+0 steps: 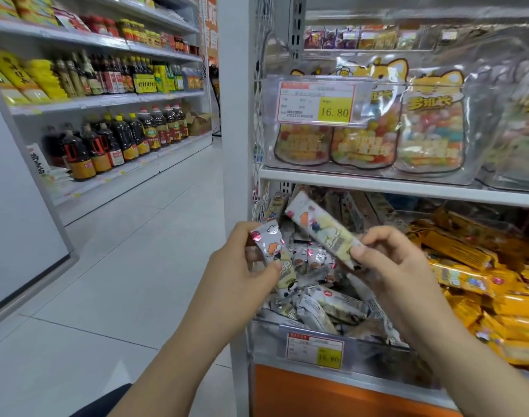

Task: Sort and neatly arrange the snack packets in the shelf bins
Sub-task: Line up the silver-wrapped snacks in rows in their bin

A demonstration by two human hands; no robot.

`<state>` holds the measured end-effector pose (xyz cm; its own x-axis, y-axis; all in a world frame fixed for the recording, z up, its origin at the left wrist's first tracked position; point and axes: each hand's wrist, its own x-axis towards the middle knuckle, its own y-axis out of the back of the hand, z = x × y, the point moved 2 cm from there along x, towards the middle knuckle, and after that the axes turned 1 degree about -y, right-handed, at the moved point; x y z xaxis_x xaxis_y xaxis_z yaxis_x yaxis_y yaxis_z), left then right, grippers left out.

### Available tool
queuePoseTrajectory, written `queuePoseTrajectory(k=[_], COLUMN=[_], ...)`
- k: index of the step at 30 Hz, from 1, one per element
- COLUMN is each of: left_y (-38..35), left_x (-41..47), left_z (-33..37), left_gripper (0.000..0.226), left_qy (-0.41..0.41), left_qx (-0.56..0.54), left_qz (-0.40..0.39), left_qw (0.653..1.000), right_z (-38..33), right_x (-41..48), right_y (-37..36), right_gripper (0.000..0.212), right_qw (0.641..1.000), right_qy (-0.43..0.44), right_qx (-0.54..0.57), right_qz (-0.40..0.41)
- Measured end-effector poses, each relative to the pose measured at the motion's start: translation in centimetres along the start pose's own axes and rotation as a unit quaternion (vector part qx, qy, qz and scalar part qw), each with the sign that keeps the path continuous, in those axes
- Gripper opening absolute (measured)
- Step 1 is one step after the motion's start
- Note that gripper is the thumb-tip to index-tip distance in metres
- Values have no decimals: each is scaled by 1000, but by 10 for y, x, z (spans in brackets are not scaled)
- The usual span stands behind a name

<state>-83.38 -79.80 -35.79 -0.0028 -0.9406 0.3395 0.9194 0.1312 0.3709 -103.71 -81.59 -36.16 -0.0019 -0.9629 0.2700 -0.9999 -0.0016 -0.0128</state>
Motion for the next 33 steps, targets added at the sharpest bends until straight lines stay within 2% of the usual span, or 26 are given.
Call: queuePoseTrajectory(k=[4, 8, 11, 14, 16, 18, 20, 23, 24, 25, 27, 28, 30, 31, 33], left_y=[-11, -14, -17, -17, -13, -8, -1, 13, 19, 23, 30, 32, 34, 34, 34], left_x=[14, 15, 14, 12, 10, 6, 4, 1, 0, 0, 1, 1, 2, 2, 1], left_z=[6, 0, -10, -16, -16, -13, -9, -5, -4, -2, -4, -5, -7, -8, -7], left_gripper=[39, 36, 33, 30, 43, 53, 58, 61, 61, 60, 56, 55, 54, 54, 53], left_qy=[34, 68, 88, 107, 103, 62, 20, -14, -25, -33, -41, -40, -38, -41, -48], left_qx=[-107, -197, -227, -284, -314, -271, -203, -180, -176, -167, -151, -145, -120, -105, -83], left_qz=[-41, -62, -45, -43, -66, -66, -34, -9, -8, -9, -13, -18, -30, -37, -52], left_qw=[993, 976, 969, 952, 941, 958, 978, 984, 984, 985, 988, 989, 992, 993, 994], right_z=[-2, 1, 6, 11, 13, 14, 11, 2, 4, 7, 20, 28, 41, 45, 49], right_x=[-15, -18, -21, -20, -17, -15, -13, -1, 7, 15, 27, 30, 36, 39, 43], right_y=[-8, -9, -13, -17, -21, -28, -33, -30, -26, -25, -33, -39, -50, -54, -62], right_gripper=[34, 21, 22, 23, 21, 19, 20, 25, 22, 17, 6, 10, 34, 36, 16], right_qw=[997, 996, 994, 995, 996, 995, 991, 984, 977, 956, 866, 816, 750, 725, 665], right_qy=[-24, -41, -51, -40, -38, -29, -18, -8, -2, 9, 22, 20, 19, 23, 23], right_qx=[-64, -54, -51, -46, -41, -48, -70, -100, -151, -240, -425, -486, -545, -568, -628], right_qz=[-42, -51, -83, -77, -71, -85, -117, -150, -152, -170, -262, -314, -374, -390, -404])
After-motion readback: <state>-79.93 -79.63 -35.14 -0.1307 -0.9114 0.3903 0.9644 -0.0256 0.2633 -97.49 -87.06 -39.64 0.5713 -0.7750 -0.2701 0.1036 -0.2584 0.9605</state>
